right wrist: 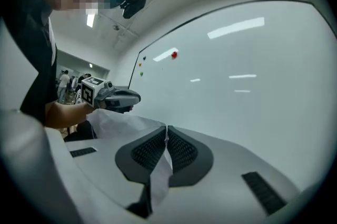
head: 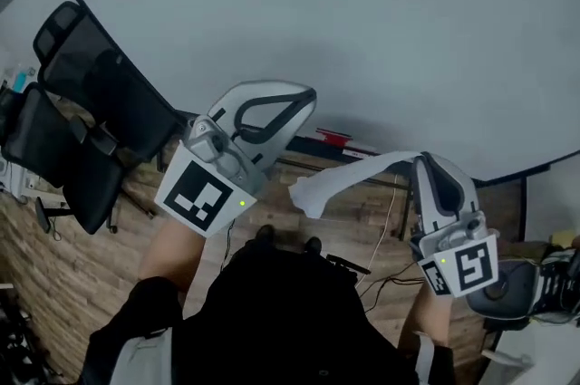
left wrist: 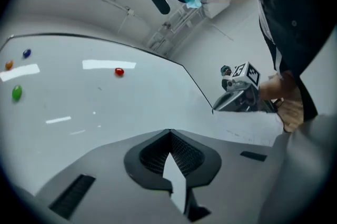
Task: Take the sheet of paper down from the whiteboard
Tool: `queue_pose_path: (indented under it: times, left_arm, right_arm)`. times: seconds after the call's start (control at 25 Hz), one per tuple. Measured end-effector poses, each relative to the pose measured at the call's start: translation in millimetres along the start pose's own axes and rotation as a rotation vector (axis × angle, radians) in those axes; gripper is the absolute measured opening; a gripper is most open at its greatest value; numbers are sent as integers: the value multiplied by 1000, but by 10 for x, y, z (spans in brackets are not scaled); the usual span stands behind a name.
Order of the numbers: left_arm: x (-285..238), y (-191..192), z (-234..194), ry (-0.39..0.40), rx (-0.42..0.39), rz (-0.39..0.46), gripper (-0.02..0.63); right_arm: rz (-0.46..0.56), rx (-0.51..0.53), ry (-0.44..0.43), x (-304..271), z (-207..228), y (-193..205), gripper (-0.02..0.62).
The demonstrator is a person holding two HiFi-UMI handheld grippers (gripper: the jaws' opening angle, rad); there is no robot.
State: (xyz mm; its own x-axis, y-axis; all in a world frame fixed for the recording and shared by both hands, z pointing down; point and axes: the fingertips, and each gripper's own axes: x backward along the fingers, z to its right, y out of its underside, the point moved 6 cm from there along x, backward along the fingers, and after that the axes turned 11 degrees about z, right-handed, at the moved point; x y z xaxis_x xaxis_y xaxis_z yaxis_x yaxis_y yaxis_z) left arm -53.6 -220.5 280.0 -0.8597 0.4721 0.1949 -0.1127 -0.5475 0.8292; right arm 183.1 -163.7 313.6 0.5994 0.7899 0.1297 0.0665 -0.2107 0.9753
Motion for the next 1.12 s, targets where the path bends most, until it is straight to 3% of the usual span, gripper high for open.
queue_pose_path:
  times: [0.2, 0.36, 0.6, 0.76, 0.88, 1.12]
  left_arm:
    - [233, 508, 290, -4, 322, 86, 12]
    - [380, 828, 613, 27, 455, 105, 12]
    - [566, 1222, 1033, 92, 620, 89, 12]
    - [655, 1418, 1199, 45, 800, 128, 12]
    - [672, 1538, 1292, 30, 848, 110, 12]
    - [678, 1494, 1470, 102, 850, 83, 12]
  right_arm:
    - [-106, -172, -88, 126, -259, 826, 25]
    - [-120, -294, -108, 326, -434, 1266, 25]
    - [-161, -272, -122, 451, -586, 1701, 25]
    - [-197, -284, -158, 474, -792, 1858, 25]
    - [-205, -291, -172, 462, -881, 1912, 25]
    - [-221, -267, -184, 494, -959, 1922, 25]
